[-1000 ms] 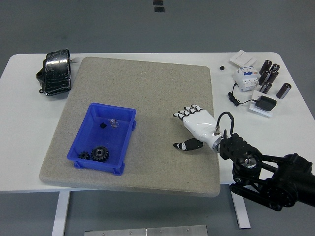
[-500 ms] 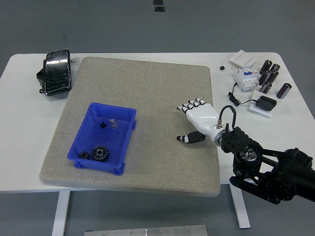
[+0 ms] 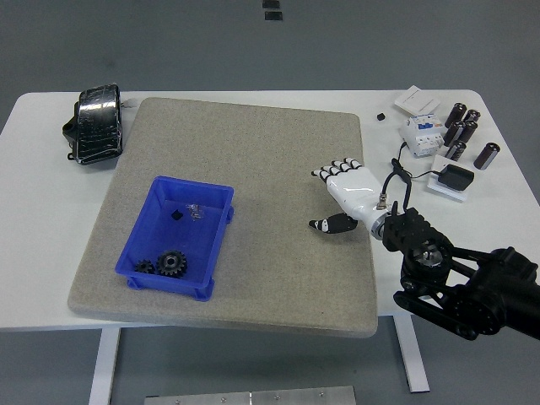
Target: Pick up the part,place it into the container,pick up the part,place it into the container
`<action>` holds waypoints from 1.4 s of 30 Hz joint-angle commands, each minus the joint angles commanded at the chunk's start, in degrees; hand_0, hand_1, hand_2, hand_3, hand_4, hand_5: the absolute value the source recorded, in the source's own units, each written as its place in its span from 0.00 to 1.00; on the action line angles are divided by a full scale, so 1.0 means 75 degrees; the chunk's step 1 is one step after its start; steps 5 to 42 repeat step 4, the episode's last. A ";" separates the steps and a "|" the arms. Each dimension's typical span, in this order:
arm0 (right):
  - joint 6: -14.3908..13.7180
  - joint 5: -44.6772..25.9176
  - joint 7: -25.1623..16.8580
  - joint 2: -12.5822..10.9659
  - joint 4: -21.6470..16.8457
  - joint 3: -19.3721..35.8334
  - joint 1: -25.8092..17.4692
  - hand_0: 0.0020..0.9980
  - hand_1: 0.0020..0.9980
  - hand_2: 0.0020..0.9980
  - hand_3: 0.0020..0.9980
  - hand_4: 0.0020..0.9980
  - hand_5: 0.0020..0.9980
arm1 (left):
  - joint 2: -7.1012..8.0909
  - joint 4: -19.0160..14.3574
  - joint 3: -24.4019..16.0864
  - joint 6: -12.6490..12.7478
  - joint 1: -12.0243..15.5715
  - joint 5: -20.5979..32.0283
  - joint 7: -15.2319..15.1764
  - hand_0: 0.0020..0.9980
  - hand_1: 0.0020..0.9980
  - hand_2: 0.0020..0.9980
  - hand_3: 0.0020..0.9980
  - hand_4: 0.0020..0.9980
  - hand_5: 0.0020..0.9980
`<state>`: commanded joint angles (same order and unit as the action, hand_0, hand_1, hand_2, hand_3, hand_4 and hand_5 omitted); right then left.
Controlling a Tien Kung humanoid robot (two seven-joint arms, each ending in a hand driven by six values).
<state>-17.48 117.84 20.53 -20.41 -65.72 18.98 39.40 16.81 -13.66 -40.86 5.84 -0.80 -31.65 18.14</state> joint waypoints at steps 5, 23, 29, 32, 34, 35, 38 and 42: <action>-0.0137 -0.0308 -0.0081 -0.0110 -0.0422 0.0598 -0.0216 0.96 0.95 0.94 0.93 0.91 0.48 | -0.0003 -0.0002 -0.0029 -0.0004 0.0014 -0.0029 0.0017 0.68 0.66 0.65 0.57 0.73 0.35; -0.0137 -0.0308 -0.0081 -0.0110 -0.0422 0.0598 -0.0216 0.96 0.95 0.94 0.93 0.91 0.48 | -0.0003 -0.0002 -0.0029 -0.0004 0.0014 -0.0029 0.0017 0.68 0.66 0.65 0.57 0.73 0.35; -0.0137 -0.0308 -0.0081 -0.0110 -0.0422 0.0598 -0.0216 0.96 0.95 0.94 0.93 0.91 0.48 | -0.0003 -0.0002 -0.0029 -0.0004 0.0014 -0.0029 0.0017 0.68 0.66 0.65 0.57 0.73 0.35; -0.0137 -0.0308 -0.0081 -0.0110 -0.0422 0.0598 -0.0216 0.96 0.95 0.94 0.93 0.91 0.48 | -0.0003 -0.0002 -0.0029 -0.0004 0.0014 -0.0029 0.0017 0.68 0.66 0.65 0.57 0.73 0.35; -0.0137 -0.0308 -0.0081 -0.0110 -0.0422 0.0598 -0.0216 0.96 0.95 0.94 0.93 0.91 0.48 | -0.0003 -0.0002 -0.0029 -0.0004 0.0014 -0.0029 0.0017 0.68 0.66 0.65 0.57 0.73 0.35; -0.0137 -0.0308 -0.0081 -0.0110 -0.0422 0.0598 -0.0216 0.96 0.95 0.94 0.93 0.91 0.48 | -0.0003 -0.0002 -0.0029 -0.0004 0.0014 -0.0029 0.0017 0.68 0.66 0.65 0.57 0.73 0.35; -0.0137 -0.0308 -0.0081 -0.0110 -0.0422 0.0598 -0.0216 0.96 0.95 0.94 0.93 0.91 0.48 | -0.0003 -0.0002 -0.0029 -0.0004 0.0014 -0.0029 0.0017 0.68 0.66 0.65 0.57 0.73 0.35; -0.0137 -0.0308 -0.0081 -0.0110 -0.0422 0.0598 -0.0216 0.96 0.95 0.94 0.93 0.91 0.48 | -0.0003 -0.0002 -0.0029 -0.0004 0.0014 -0.0029 0.0017 0.68 0.66 0.65 0.57 0.73 0.35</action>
